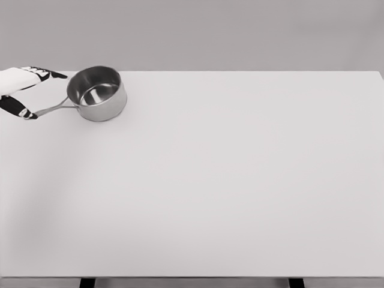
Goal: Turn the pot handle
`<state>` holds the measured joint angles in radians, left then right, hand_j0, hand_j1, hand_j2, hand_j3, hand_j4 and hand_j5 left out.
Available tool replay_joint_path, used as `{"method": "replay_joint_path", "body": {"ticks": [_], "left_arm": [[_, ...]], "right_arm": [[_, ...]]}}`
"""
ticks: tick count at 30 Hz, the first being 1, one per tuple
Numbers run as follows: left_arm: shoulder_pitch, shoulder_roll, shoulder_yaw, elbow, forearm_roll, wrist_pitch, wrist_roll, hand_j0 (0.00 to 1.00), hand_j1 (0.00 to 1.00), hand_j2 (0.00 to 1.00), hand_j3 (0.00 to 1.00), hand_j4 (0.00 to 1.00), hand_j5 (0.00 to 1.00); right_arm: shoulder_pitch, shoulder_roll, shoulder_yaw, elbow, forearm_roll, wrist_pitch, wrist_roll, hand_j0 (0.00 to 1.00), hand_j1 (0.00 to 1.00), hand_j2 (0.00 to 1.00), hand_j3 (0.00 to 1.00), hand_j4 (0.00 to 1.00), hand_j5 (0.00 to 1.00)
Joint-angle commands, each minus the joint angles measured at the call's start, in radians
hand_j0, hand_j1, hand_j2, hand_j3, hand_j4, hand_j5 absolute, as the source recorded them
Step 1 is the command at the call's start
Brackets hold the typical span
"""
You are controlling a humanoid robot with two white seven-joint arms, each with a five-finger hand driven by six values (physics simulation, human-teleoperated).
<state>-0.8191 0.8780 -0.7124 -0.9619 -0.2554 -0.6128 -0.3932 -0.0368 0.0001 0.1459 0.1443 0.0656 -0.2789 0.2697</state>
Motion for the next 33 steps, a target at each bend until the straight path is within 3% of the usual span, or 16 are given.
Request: {"method": "replay_joint_path", "body": {"ticks": [1,13,28,33], "left_arm": [[0.000,0.004,0.004,-0.001,0.013,0.002,0.000,1.00,1.00,1.00,1.00,1.00,1.00],[0.031,-0.001,0.001,-0.054,0.033,0.002,0.000,1.00,1.00,1.00,1.00,1.00,1.00],[0.026,-0.065,0.007,0.043,0.028,0.002,0.000,1.00,1.00,1.00,1.00,1.00,1.00],[0.025,-0.067,0.037,0.061,0.027,0.002,0.000,1.00,1.00,1.00,1.00,1.00,1.00]], "right_arm": [[0.000,0.000,0.000,0.000,0.000,0.000,0.000,1.00,1.00,1.00,1.00,1.00,1.00],[0.000,0.000,0.000,0.000,0.000,0.000,0.000,1.00,1.00,1.00,1.00,1.00,1.00],[0.000,0.000,0.000,0.000,0.000,0.000,0.000,1.00,1.00,1.00,1.00,1.00,1.00],[0.000,0.000,0.000,0.000,0.000,0.000,0.000,1.00,1.00,1.00,1.00,1.00,1.00]]}}
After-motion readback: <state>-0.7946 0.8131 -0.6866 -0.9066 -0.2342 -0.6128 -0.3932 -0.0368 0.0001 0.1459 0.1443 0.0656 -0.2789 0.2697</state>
